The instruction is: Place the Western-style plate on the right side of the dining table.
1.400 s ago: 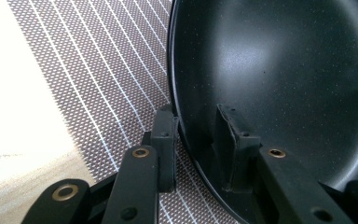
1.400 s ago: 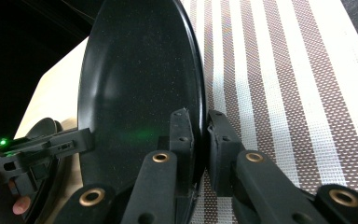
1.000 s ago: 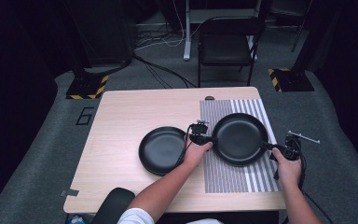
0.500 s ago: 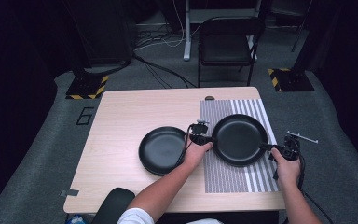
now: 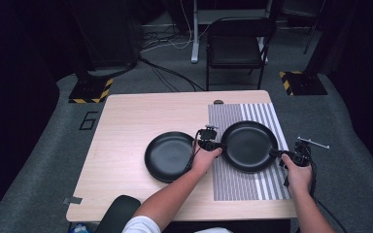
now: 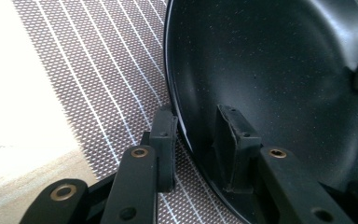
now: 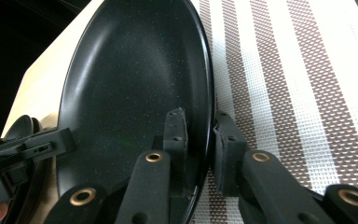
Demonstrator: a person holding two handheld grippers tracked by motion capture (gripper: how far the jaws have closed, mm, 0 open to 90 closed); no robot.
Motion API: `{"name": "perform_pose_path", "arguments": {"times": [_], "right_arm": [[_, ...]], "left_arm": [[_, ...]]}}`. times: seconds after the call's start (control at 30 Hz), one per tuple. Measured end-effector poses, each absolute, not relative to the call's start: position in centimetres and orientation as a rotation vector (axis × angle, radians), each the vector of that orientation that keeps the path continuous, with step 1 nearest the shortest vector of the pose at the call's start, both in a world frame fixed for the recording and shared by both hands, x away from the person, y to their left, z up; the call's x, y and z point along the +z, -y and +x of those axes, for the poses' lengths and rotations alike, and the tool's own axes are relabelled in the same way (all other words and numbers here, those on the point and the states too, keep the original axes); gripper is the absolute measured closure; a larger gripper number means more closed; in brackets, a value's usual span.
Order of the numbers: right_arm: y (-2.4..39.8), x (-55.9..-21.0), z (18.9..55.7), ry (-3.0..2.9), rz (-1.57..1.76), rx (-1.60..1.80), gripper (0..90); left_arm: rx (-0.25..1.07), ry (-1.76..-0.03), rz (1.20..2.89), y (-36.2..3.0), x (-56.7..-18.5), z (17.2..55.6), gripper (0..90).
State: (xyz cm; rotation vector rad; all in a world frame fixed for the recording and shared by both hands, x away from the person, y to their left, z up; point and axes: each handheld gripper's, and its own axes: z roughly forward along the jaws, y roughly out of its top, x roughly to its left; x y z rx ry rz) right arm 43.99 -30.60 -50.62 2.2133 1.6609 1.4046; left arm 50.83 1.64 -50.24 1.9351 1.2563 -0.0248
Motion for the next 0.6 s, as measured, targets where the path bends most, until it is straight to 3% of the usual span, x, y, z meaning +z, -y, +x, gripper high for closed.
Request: {"name": "perform_pose_path", "arguments": {"times": [0.6], "right_arm": [[30.34,-51.42,44.61,-1.67,2.247,1.345,74.3]], "left_arm": [[-0.018,-1.286,1.948,-1.39,-50.55,50.93,67.0]]}}
